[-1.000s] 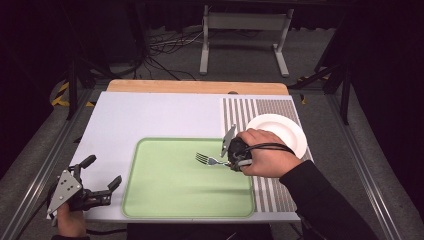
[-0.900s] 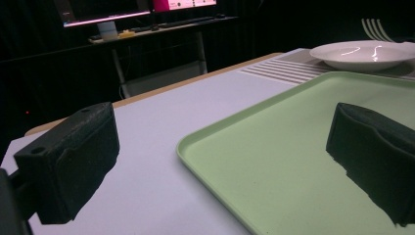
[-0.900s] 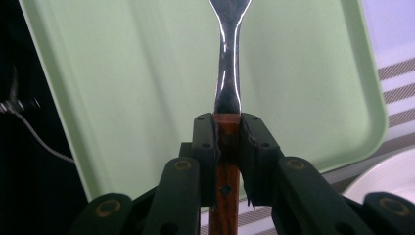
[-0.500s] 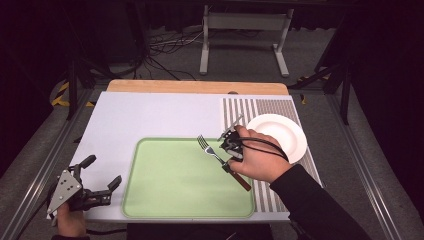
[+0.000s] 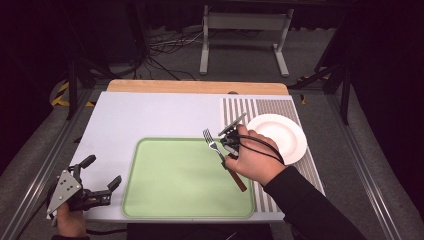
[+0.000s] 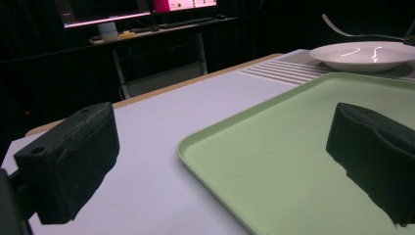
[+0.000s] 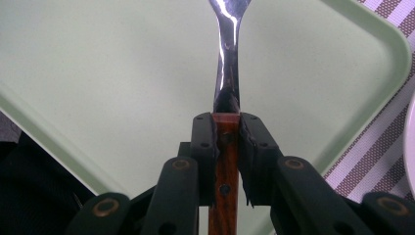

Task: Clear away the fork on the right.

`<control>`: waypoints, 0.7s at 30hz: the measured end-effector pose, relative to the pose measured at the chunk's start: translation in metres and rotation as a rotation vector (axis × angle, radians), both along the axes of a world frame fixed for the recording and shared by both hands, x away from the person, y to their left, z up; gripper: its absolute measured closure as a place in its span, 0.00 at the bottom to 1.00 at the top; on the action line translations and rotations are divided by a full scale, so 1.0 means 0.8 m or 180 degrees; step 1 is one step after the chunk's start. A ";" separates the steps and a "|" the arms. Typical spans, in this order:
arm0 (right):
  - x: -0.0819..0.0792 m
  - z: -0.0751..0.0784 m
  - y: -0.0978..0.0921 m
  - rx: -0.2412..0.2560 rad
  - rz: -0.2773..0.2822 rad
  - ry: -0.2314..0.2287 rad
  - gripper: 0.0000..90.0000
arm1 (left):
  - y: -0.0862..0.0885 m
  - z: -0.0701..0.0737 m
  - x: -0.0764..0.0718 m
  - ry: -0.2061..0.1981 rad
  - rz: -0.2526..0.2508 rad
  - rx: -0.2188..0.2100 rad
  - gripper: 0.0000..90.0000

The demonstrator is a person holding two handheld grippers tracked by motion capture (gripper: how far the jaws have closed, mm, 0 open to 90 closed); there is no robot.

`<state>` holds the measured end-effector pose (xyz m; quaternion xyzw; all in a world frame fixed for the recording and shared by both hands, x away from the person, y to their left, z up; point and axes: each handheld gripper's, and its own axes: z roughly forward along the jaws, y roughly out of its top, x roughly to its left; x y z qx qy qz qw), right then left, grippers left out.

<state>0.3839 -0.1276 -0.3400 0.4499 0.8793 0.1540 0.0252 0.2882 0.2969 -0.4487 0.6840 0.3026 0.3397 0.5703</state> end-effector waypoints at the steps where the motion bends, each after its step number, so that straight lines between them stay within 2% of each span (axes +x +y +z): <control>1: 0.000 0.000 0.000 0.0004 -0.0012 0.0004 0.87 | 0.000 0.000 0.000 0.0000 0.0009 0.0000 0.00; 4: 0.001 -0.001 0.000 0.0022 -0.0018 0.0034 0.87 | 0.000 0.000 0.000 -0.0001 0.0005 0.0001 0.00; 7: 0.001 -0.004 0.001 0.0030 -0.0100 0.0010 0.87 | 0.000 0.000 0.000 -0.0001 -0.0002 0.0003 0.00; 11: 0.005 -0.015 0.000 -0.0021 -0.0316 0.0080 0.87 | 0.000 0.000 0.000 -0.0001 0.0005 0.0002 0.00; 21: 0.008 -0.026 0.002 -0.0099 -0.0397 0.0130 0.87 | 0.000 0.000 0.000 -0.0001 0.0005 0.0006 0.00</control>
